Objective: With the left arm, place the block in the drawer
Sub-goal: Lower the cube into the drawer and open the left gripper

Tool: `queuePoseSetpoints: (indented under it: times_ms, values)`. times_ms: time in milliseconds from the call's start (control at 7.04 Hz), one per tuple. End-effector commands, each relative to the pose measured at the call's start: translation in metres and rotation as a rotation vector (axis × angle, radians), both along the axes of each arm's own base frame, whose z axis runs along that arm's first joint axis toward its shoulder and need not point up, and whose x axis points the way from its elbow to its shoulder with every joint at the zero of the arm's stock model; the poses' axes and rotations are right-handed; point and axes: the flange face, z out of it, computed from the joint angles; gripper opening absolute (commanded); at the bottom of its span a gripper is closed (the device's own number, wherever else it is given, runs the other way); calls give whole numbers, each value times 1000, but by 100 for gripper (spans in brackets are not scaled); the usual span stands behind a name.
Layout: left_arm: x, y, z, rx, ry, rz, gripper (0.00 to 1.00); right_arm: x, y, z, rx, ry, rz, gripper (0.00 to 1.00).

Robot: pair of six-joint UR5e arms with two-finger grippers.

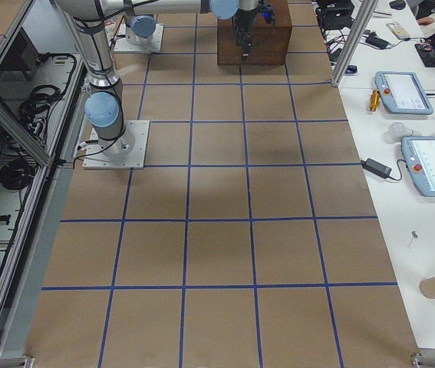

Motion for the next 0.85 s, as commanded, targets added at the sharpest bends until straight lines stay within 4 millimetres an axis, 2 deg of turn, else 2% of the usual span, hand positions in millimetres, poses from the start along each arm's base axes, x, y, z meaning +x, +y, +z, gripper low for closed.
queuePoseSetpoints:
  times_ms: [0,142,284,426,710]
  values:
    - [-10,2,-55,33,11,-14,0,0,0,0,0,0,0,100]
    - [-14,6,-68,26,1,-19,0,0,0,0,0,0,0,100]
    - [-15,6,-69,19,-1,-13,21,0,0,0,0,0,0,100]
    - [-14,8,-54,3,-13,-10,99,0,0,0,0,0,2,100]
    - [-23,22,-9,3,-5,-11,100,0,0,0,0,0,0,100]
